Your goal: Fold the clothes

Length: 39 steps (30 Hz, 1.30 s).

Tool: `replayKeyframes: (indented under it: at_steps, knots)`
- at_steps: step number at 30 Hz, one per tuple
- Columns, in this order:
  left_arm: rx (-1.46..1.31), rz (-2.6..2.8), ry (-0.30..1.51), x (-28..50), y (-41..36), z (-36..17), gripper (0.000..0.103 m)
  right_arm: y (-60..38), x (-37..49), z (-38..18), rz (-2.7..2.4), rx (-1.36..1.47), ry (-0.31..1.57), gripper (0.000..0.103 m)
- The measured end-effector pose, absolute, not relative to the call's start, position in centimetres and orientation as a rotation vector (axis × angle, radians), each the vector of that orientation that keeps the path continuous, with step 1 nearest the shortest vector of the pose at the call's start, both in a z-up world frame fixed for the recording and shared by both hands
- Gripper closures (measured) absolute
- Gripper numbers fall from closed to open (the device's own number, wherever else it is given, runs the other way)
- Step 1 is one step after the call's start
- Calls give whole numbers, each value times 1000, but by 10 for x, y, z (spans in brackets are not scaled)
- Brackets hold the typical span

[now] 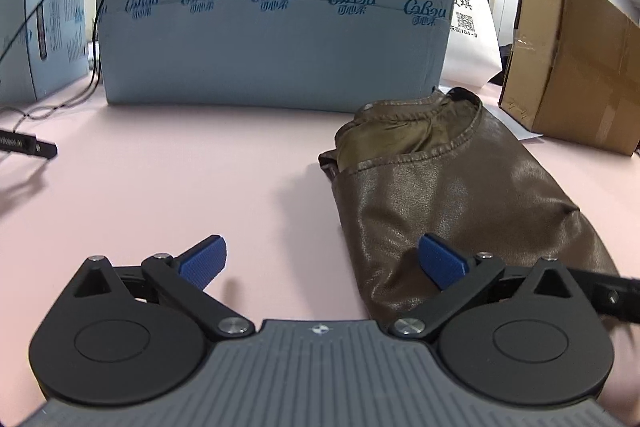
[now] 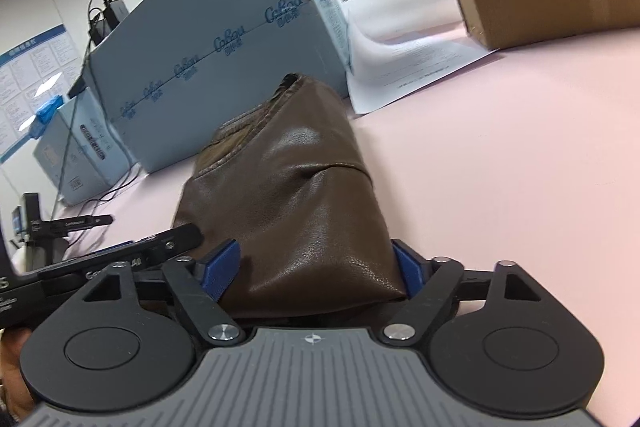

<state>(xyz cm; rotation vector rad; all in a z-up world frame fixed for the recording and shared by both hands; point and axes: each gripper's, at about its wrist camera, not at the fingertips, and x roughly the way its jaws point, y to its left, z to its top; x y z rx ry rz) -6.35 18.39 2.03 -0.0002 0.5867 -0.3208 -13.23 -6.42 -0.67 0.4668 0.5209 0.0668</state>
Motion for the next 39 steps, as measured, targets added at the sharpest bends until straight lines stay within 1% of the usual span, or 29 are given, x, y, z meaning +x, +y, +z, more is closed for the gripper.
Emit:
replayKeyframes:
  at_steps: [2,4,6,8,10,11,12,13,15,16,19,20,21,23,26,29,32,35,39]
  knots:
    - [8,-320,583,-64,183,20,0,-63,-131,-7,80,466,521,10]
    - [8,-321,583,-64,183,20,0,-62,-131,-7,90,466,519,3]
    - [2,-323,586,-63,184,20,0,-61,-130,-8,94,457,514,3]
    - [-9,-322,583,-62,185,20,0,-59,-130,-8,85,453,509,6]
    - [-2,-300,548,-66,185,23,0,-61,-131,-7,56,463,500,23]
    - [12,-278,508,-70,185,27,0,-64,-132,-7,49,480,497,27]
    - [19,-254,466,-75,185,30,0,-68,-132,-8,48,508,493,39]
    - [17,-208,382,-84,188,35,0,-70,-132,-8,50,528,491,50]
    - [-22,-165,293,-97,194,40,0,-80,-129,-13,75,638,504,59]
    - [-59,-147,250,-107,199,41,0,-82,-129,-15,74,662,504,61]
    - [-107,-95,182,-135,207,45,0,-80,-132,-15,51,660,487,65]
    - [-126,-54,186,-146,209,47,0,-79,-132,-15,47,655,484,65]
    - [-140,-22,211,-154,211,48,0,-78,-133,-15,44,654,481,66]
    - [-186,26,332,-177,219,43,0,-78,-136,-15,44,670,482,67]
    - [-300,-30,489,-198,235,28,0,-79,-141,-16,52,681,487,67]
    - [-354,-66,603,-209,238,20,0,-74,-150,-17,40,679,479,67]
    - [-333,-81,606,-215,226,23,0,-62,-165,-19,11,710,462,68]
    - [-417,-126,675,-211,223,21,0,-49,-183,-25,29,782,452,67]
    - [-404,-81,663,-215,216,19,0,-29,-200,-27,95,760,466,68]
